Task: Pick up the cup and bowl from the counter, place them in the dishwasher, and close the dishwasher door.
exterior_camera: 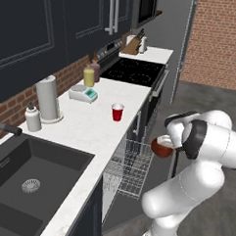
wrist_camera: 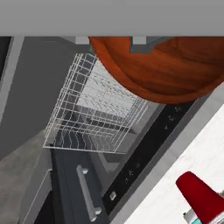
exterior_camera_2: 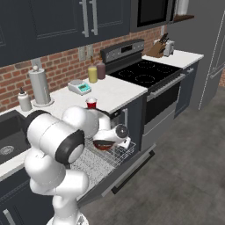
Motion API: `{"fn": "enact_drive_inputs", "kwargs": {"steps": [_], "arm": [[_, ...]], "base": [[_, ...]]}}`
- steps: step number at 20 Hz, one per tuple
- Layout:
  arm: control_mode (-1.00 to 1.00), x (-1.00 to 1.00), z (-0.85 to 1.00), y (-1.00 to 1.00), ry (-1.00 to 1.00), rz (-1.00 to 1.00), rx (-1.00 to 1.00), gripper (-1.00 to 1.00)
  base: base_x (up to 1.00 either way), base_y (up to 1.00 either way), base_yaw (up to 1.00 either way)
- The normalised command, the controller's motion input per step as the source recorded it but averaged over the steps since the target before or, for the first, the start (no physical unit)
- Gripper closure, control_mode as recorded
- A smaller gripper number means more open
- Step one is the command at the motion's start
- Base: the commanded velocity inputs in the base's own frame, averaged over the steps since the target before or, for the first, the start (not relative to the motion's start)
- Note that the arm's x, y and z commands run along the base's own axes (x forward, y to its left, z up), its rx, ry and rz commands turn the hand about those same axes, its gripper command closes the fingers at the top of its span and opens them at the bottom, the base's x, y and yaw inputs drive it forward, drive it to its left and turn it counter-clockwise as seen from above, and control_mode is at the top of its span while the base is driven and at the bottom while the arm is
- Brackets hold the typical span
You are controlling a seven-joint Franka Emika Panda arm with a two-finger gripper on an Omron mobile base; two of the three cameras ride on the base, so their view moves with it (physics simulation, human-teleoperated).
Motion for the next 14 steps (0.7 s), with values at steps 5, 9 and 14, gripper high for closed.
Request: {"fn": "enact_drive_inputs", "kwargs": {"steps": [5, 9, 14], "arm": [[-1.0, 0.06, 0.0, 0.0, 0.08, 0.26, -0.06, 1.0], [-1.0, 0.1, 0.0, 0.01, 0.16, 0.23, -0.13, 1.0], [-1.0, 0.03, -0.04, 0.0, 0.1, 0.2, -0.09, 1.0]], "base": [[0.0, 0.0, 0.0], [0.0, 0.0, 0.0], [0.0, 0.0, 0.0]]}}
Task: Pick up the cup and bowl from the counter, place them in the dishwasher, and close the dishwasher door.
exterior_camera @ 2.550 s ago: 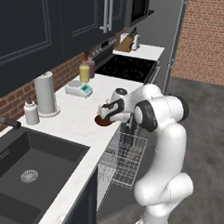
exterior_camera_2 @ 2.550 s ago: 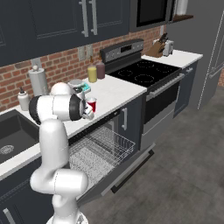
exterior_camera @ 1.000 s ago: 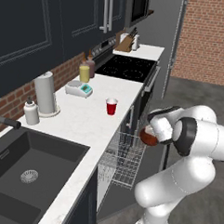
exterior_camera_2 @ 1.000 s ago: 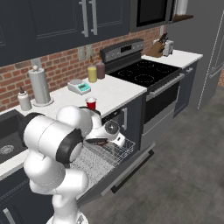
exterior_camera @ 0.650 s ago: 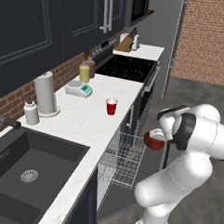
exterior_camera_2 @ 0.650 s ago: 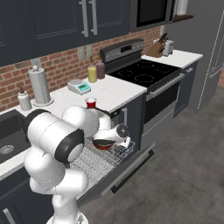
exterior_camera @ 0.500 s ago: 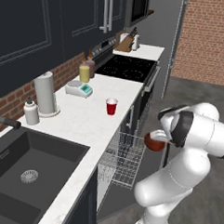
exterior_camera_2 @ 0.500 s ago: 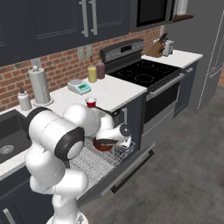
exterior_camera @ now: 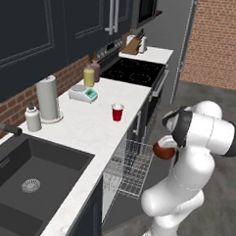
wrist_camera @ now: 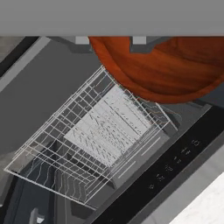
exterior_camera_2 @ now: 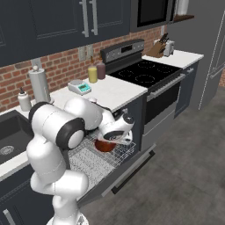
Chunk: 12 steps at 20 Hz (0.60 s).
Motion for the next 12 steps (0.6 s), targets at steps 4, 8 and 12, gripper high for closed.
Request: {"fn": "enact_drive_inputs", "kwargs": {"steps": [4, 8, 12], "arm": [[-1.0, 0.0, -0.34, 0.04, -0.05, 0.05, -0.04, 1.0], [-1.0, 0.0, -0.32, 0.14, -0.11, 0.0, 0.0, 1.0], [-1.0, 0.0, -0.19, 0.21, -0.03, 0.0, 0.0, 1.0]], "base": [[0.0, 0.0, 0.0], [0.0, 0.0, 0.0], [0.0, 0.0, 0.0]]}}
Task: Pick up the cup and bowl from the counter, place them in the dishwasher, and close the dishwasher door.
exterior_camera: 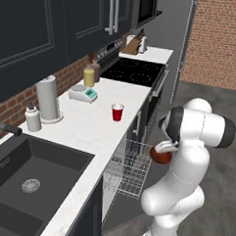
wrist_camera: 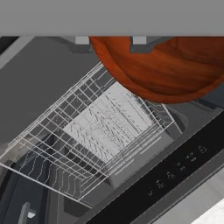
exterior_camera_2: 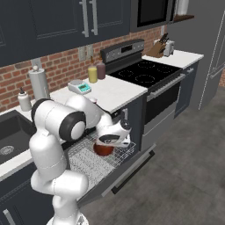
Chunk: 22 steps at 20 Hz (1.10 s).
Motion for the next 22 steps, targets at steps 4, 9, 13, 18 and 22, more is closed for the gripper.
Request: {"fn": "enact_drive_inputs", "kwargs": {"steps": [4, 9, 13, 18, 22], "arm": [[-1.0, 0.03, -0.11, 0.17, 0.0, 0.0, 0.0, 1.0], [-1.0, 0.12, -0.06, 0.09, 0.0, 0.0, 0.0, 1.0], [-1.0, 0.22, -0.14, 0.01, 0.0, 0.01, 0.0, 1.0], [-1.0, 0.13, -0.22, 0.0, -0.01, 0.03, 0.0, 1.0], [-1.0, 0.16, -0.26, 0.0, -0.03, 0.03, 0.0, 1.0]], "base": [[0.0, 0.0, 0.0], [0.0, 0.0, 0.0], [0.0, 0.0, 0.0], [0.0, 0.0, 0.0], [0.0, 0.0, 0.0]]}}
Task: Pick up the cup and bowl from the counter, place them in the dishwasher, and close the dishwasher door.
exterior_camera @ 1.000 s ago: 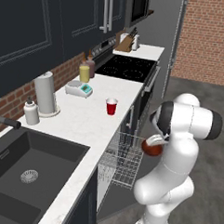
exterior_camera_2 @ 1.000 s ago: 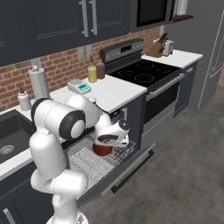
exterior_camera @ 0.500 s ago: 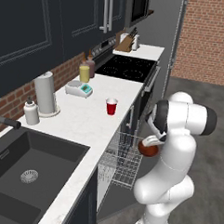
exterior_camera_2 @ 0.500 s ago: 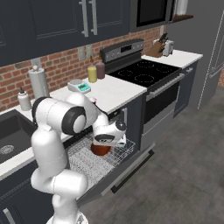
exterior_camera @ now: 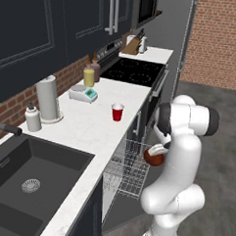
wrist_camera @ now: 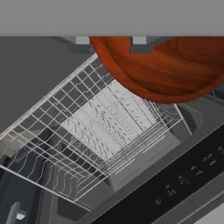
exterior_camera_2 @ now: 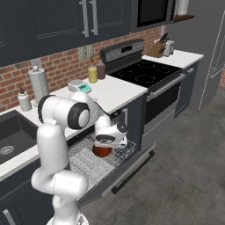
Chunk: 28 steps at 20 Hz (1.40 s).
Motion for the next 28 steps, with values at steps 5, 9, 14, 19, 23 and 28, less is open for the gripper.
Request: {"fn": "enact_drive_inputs", "kwargs": {"steps": [5, 9, 14, 19, 23, 28], "arm": [[-1.0, 0.1, -0.23, 0.0, -0.06, 0.03, 0.0, 1.0], [-1.0, 0.09, -0.15, 0.0, -0.05, 0.03, 0.0, 1.0], [-1.0, 0.18, -0.03, 0.0, -0.01, 0.03, 0.0, 1.0], [-1.0, 0.23, -0.01, 0.0, 0.0, 0.04, 0.0, 1.0], [-1.0, 0.26, -0.09, 0.0, 0.0, 0.04, 0.0, 1.0], [-1.0, 0.27, -0.27, 0.0, 0.0, 0.02, 0.0, 1.0]], "base": [[0.0, 0.0, 0.0], [0.0, 0.0, 0.0], [0.0, 0.0, 0.0], [0.0, 0.0, 0.0], [0.0, 0.0, 0.0], [0.0, 0.0, 0.0]]}}
